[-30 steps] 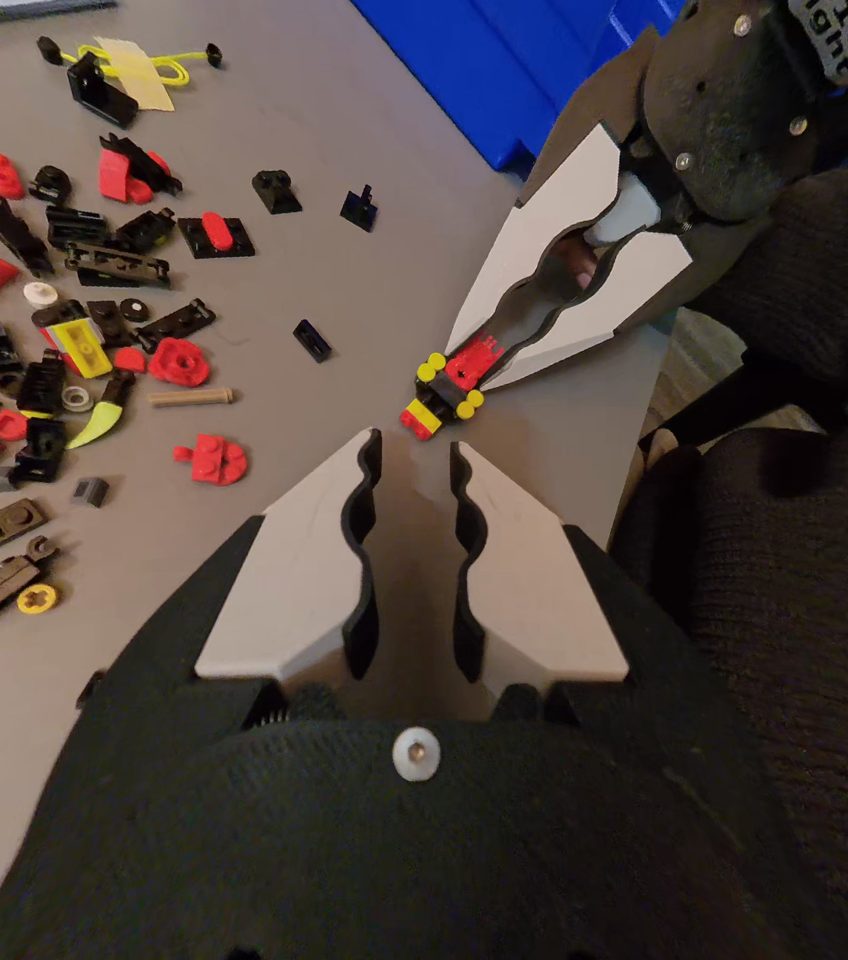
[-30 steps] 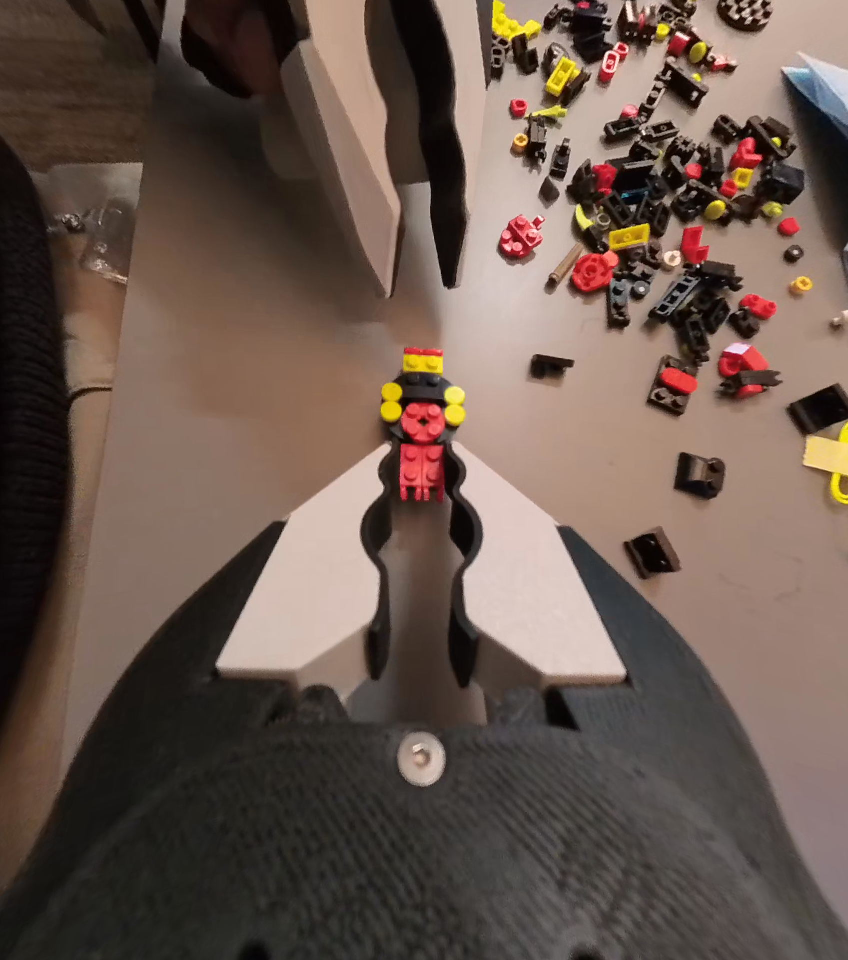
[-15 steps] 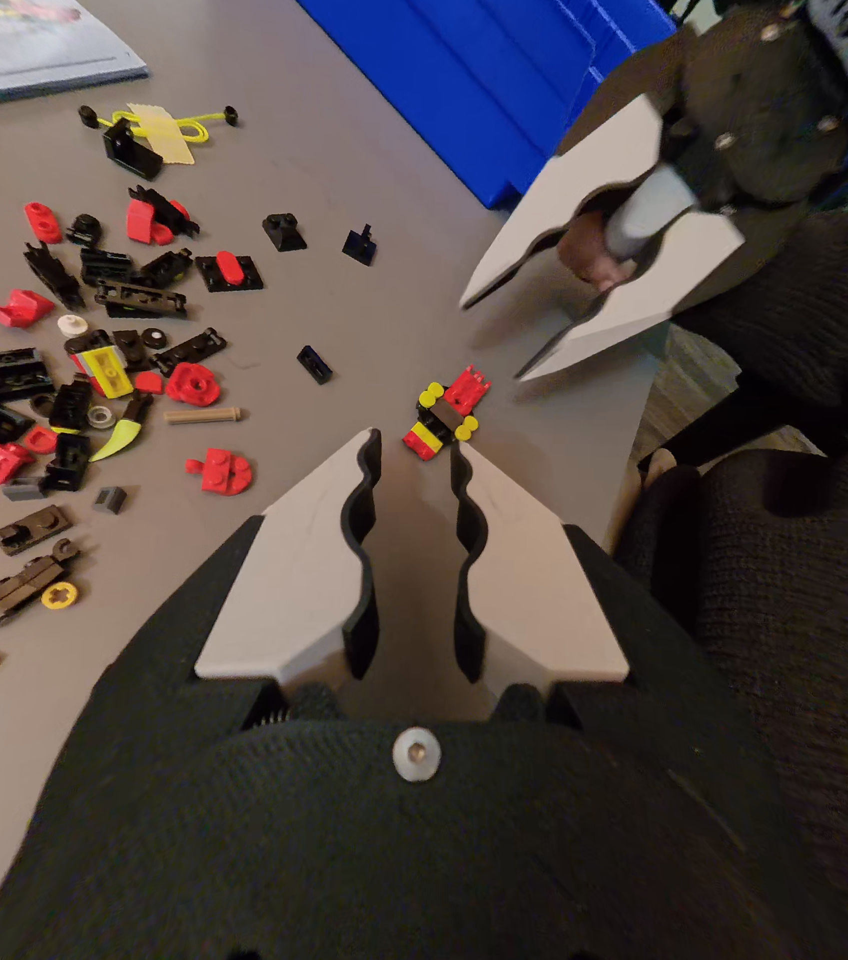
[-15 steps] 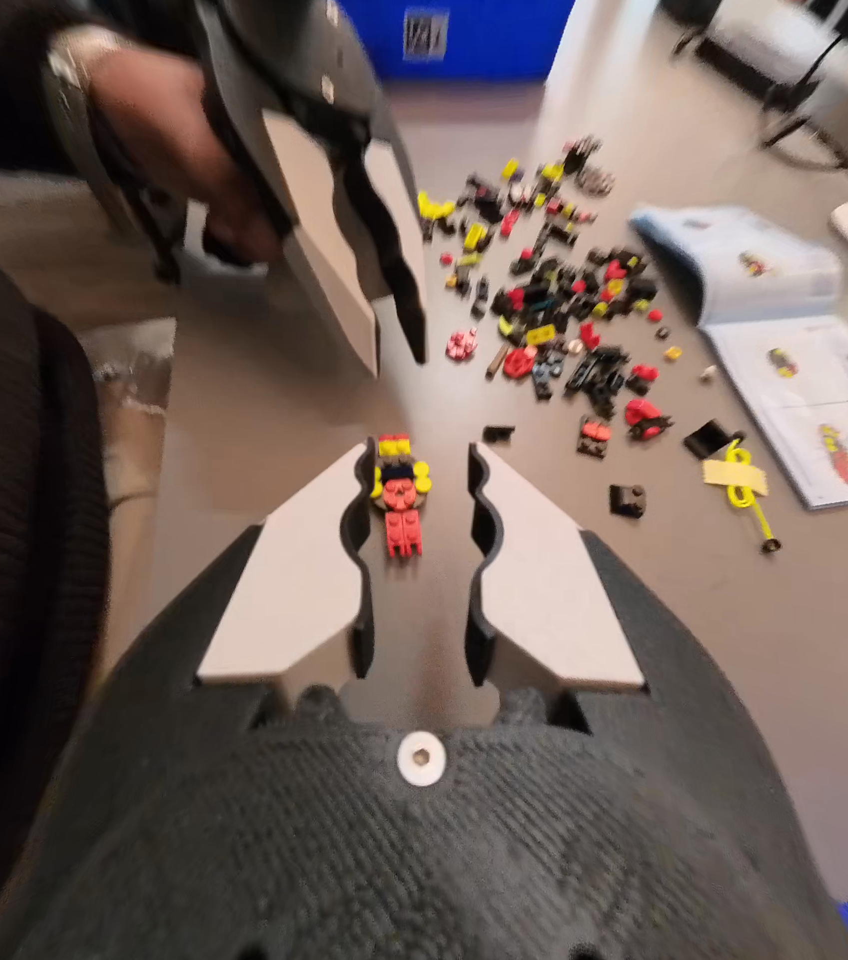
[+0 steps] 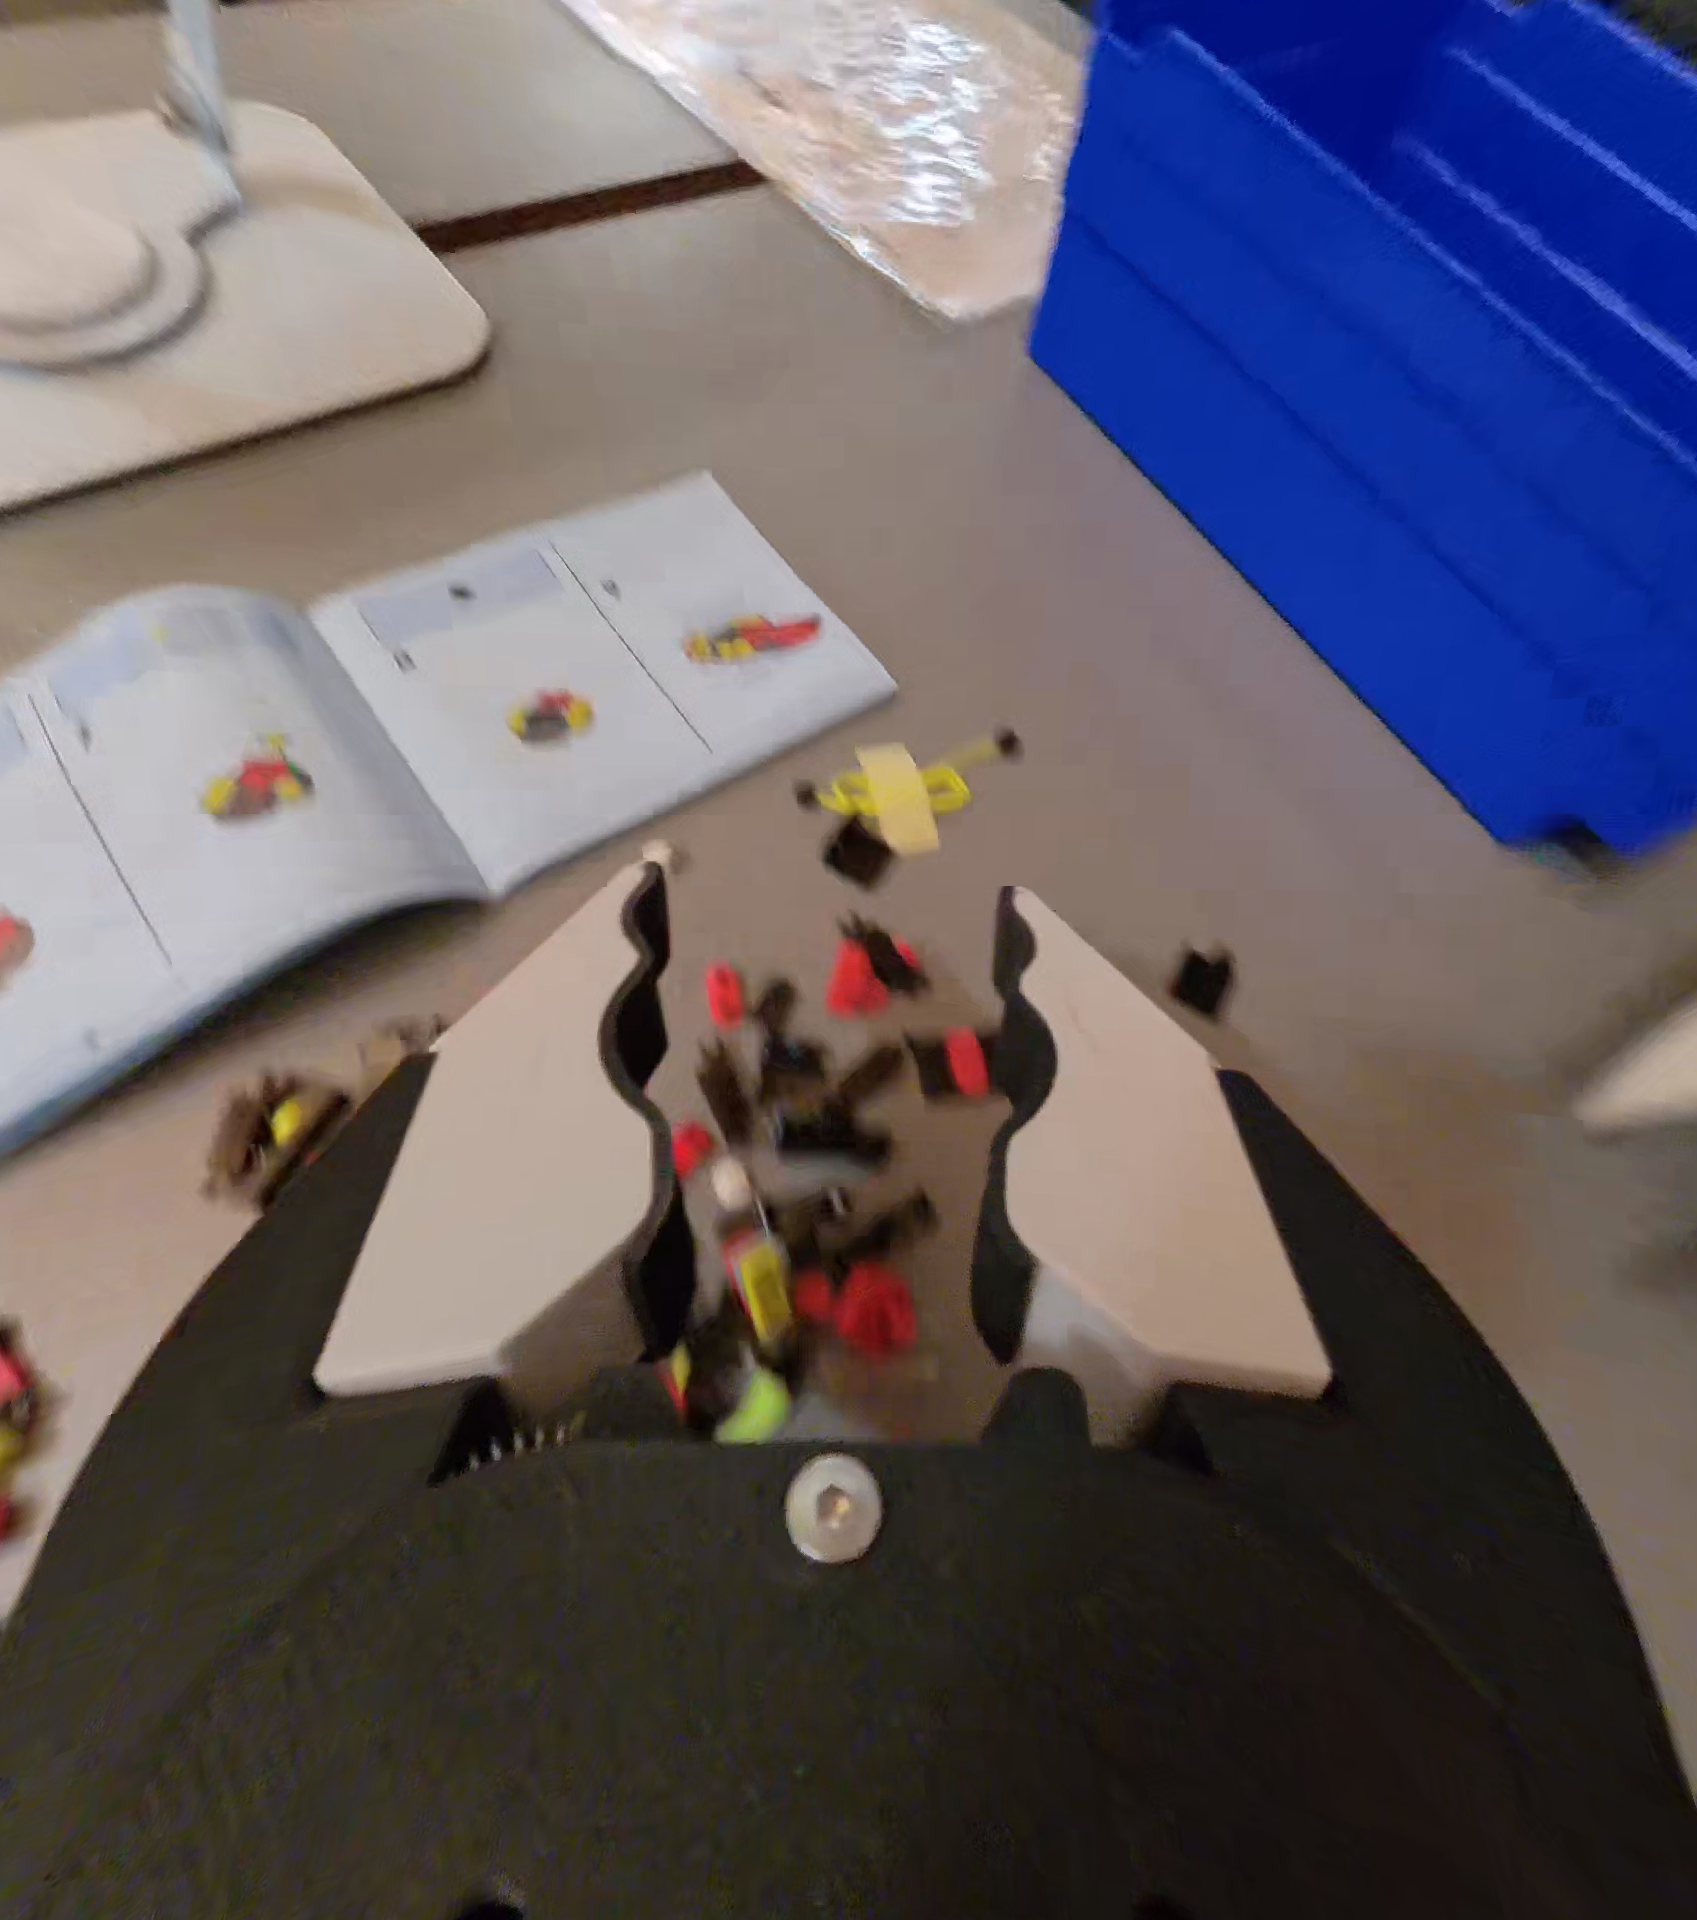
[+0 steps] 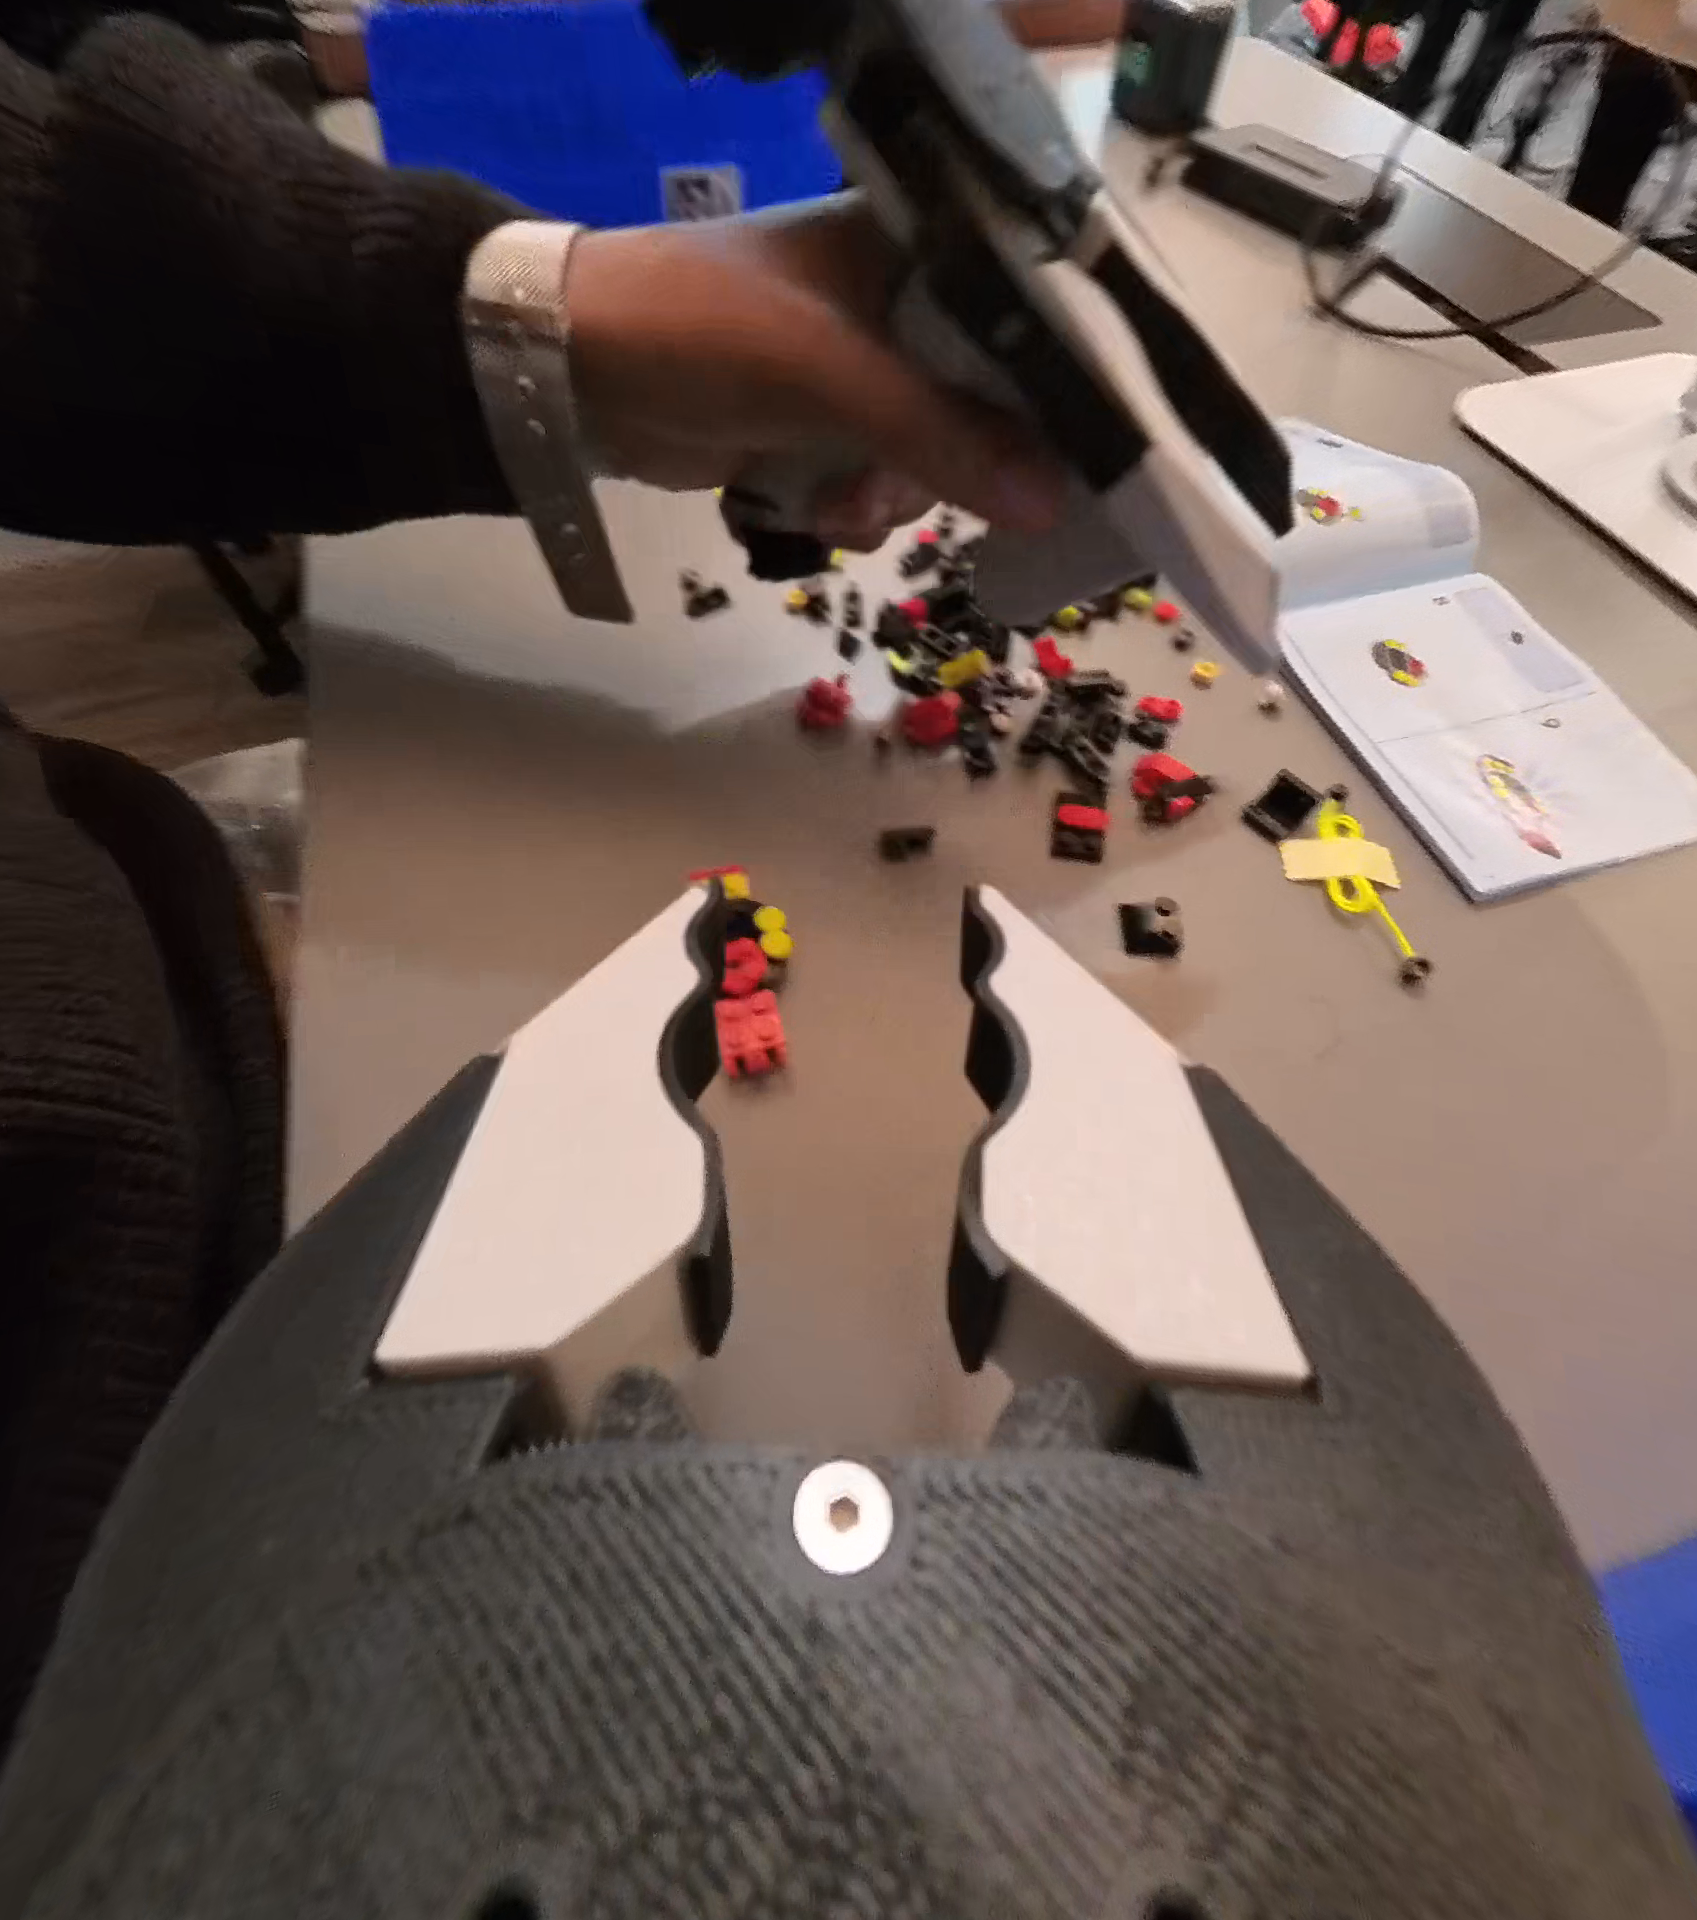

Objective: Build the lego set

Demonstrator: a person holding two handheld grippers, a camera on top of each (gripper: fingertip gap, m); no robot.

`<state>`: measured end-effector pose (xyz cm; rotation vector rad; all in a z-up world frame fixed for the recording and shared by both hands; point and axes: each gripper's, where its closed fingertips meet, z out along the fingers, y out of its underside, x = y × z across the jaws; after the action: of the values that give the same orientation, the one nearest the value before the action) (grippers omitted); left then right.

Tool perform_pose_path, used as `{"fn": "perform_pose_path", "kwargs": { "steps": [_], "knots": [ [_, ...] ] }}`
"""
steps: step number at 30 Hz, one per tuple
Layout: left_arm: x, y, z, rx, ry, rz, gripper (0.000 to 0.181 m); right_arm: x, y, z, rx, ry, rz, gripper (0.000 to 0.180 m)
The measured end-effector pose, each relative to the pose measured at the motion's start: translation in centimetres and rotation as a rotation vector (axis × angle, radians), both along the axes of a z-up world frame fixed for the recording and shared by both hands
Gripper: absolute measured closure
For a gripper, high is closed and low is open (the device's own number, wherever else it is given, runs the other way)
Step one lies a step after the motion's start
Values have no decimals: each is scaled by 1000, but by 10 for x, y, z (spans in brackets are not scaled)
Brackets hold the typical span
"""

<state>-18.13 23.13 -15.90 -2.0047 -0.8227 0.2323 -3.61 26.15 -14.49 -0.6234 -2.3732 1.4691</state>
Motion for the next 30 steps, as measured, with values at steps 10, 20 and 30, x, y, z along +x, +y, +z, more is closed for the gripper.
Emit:
{"fn": "perform_pose_path", "kwargs": {
  "steps": [10,20,30],
  "knots": [
    [-76,63,-59,-221,-153,14,117,-7,27,1,42,27,-81,134],
    [-71,71,-58,-167,-192,-30,181,-3,45,-16,40,-52,-152,139],
    [-81,77,-50,-94,-244,-54,124,-11,42,-24,51,-59,-179,143]
  ]
}}
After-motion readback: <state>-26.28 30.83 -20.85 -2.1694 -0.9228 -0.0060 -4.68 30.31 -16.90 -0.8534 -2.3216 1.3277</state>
